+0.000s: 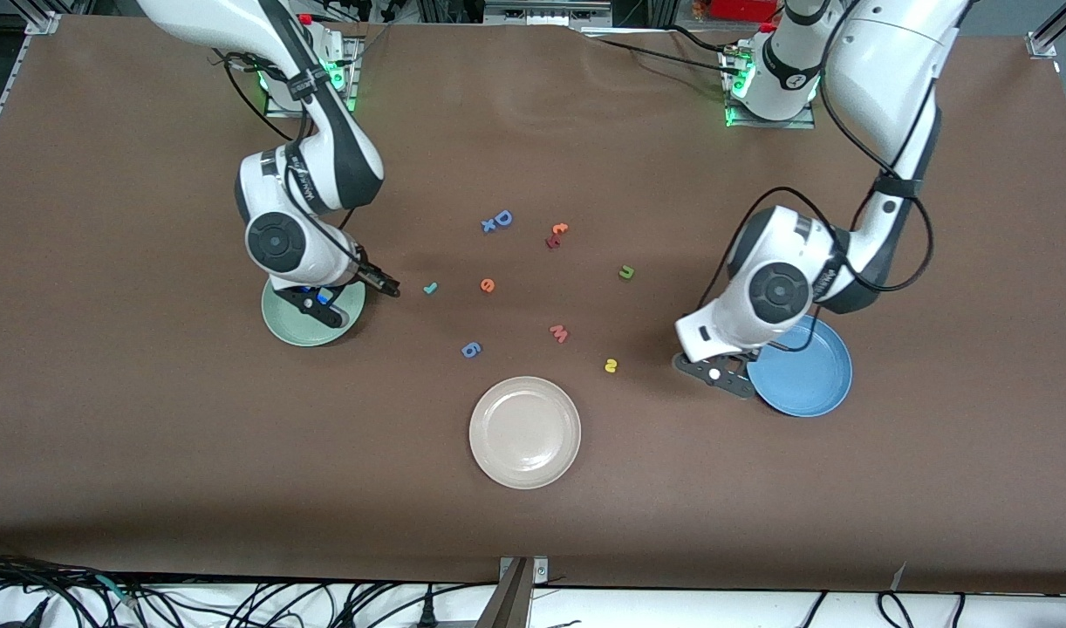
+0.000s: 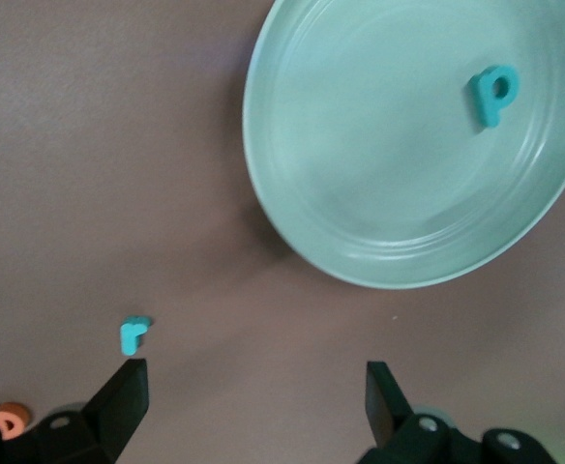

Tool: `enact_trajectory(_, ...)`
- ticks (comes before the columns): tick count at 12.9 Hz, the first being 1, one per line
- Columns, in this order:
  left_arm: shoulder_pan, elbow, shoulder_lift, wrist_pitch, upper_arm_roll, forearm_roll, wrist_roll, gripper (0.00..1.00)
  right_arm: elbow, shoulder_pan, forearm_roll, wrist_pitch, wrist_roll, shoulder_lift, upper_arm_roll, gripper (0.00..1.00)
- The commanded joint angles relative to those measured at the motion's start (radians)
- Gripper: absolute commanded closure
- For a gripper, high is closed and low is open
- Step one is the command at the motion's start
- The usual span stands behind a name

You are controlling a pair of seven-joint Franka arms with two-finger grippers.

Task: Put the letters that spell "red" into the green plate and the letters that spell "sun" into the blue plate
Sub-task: 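Carry the u to the blue plate while the right gripper reaches cyan r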

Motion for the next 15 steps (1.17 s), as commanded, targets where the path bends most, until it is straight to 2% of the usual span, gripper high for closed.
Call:
enact_trajectory(1,0.064,-0.02,-0.019,-0.018,-0.008,0.027,0.098,0.9,-0.016,-0.003,0.013,0.064,0.071,0.018,0.047,0.01)
enact_trajectory(4,0.121,-0.033,-0.015,-0.02,-0.007,0.027,0.135,0.89,-0.04,-0.002,0.014,0.144,0.085,0.041,0.08,0.01)
enact_trajectory(8,0.213,-0.031,0.011,-0.004,-0.007,0.029,0.256,0.88,-0.106,0.005,0.013,0.316,0.148,0.083,0.121,0.01)
enact_trajectory(13,0.217,-0.017,0.059,0.057,-0.007,0.029,0.26,0.86,-0.131,0.025,0.013,0.448,0.177,0.112,0.123,0.02)
enact_trajectory(15,0.217,-0.014,0.077,0.108,-0.005,0.047,0.266,0.85,-0.131,0.025,0.013,0.457,0.178,0.118,0.121,0.1)
